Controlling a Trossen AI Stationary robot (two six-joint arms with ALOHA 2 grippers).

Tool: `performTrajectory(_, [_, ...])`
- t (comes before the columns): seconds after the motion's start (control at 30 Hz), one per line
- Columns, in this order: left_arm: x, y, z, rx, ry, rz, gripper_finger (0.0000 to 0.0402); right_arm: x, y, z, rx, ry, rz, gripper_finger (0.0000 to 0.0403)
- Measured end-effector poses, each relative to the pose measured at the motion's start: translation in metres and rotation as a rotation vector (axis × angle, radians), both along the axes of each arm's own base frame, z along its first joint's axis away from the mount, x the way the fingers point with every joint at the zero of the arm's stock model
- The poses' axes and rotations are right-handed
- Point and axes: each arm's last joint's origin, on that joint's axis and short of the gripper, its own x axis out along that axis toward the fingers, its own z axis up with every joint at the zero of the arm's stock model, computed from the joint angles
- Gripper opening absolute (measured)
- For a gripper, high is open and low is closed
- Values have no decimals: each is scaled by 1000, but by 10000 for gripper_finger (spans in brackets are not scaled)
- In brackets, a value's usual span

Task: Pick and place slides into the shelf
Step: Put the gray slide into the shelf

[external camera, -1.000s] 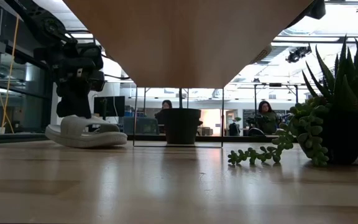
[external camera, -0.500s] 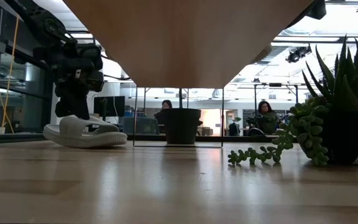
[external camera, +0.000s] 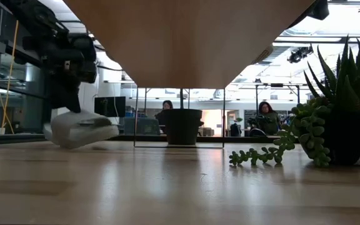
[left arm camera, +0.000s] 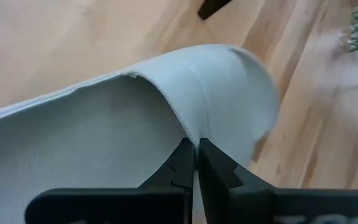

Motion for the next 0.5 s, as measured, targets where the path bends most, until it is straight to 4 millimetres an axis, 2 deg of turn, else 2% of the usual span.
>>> performTrajectory(0.2, [-9,-8,17,70,-15,57,1,0,0,0,-8,6,-1,28])
performTrajectory(0.5, [-23,-25,45,148,-166,139,0,-1,-1,0,-28,1,-20,28])
